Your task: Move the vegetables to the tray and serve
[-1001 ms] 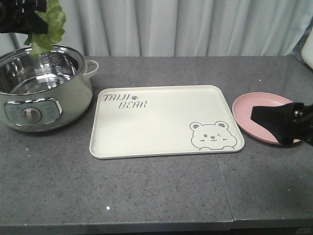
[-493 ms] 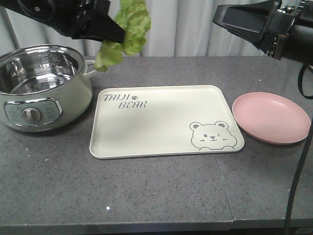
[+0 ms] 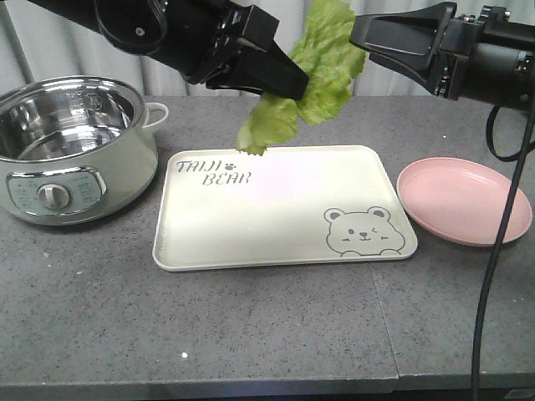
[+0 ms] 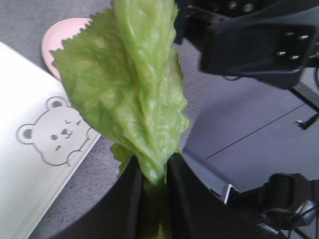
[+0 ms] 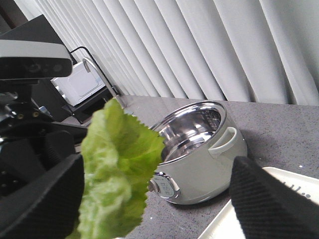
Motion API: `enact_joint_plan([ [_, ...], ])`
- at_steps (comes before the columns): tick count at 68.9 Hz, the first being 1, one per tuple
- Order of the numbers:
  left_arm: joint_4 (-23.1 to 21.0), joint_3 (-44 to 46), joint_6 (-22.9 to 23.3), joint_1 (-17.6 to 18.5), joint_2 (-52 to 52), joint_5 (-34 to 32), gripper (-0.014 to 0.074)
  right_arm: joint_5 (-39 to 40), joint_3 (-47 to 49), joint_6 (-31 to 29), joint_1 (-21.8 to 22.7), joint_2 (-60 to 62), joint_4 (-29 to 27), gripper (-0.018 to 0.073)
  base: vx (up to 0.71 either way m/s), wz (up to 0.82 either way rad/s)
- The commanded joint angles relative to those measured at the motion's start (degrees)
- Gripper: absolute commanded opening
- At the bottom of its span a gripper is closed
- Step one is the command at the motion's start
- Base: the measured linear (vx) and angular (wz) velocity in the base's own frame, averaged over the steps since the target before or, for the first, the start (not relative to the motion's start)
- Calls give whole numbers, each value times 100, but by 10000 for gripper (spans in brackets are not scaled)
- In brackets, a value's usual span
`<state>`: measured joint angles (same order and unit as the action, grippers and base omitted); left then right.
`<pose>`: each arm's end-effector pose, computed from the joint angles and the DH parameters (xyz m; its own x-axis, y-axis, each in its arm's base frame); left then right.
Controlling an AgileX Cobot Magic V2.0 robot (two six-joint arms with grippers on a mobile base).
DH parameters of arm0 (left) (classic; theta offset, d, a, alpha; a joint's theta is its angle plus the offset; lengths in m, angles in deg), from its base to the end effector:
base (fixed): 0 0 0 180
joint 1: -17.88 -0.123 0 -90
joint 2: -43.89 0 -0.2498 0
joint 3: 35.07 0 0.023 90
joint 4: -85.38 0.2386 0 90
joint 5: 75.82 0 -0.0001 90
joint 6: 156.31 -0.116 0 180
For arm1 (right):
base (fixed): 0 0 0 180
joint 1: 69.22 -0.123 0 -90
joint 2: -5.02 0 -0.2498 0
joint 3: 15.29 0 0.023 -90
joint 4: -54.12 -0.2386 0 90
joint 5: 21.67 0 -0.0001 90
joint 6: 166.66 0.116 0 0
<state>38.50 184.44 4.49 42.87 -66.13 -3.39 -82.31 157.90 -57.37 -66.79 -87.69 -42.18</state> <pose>0.2930 -0.2257 0.3994 -0.6307 0.3124 -0.7104 0.7591 0.4383 -0.4813 0.3128 0.0874 0.3573 -0.4246 0.2828 -0.8601 -0.7300 0.4551 0.5100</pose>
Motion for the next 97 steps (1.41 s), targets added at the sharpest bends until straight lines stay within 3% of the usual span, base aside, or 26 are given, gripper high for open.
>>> enact_joint_plan([
  [1, -624, 118, -113, 68, 274, -261, -7, -66, 185, -24, 39, 167, -783, 573, 0, 0],
  [17, -760, 118, -218, 112, 274, -365, -7, -508, 185, -40, 39, 167, -783, 519, 0, 0],
  [22, -760, 118, -218, 112, 274, -434, -6, -683, 185, -40, 39, 167, -783, 439, 0, 0],
  [39, -760, 118, -218, 112, 274, -477, -7, -797, 185, -136, 39, 167, -783, -17, 0, 0],
  [78, -600, 118, -194, 112, 274, -207, 17, -813, 185, -136, 39, 167, -783, -10, 0, 0],
  [97, 153, 118, 341, 112, 274, -214, 174, -813, 185, -136, 39, 167, -783, -8, 0, 0],
])
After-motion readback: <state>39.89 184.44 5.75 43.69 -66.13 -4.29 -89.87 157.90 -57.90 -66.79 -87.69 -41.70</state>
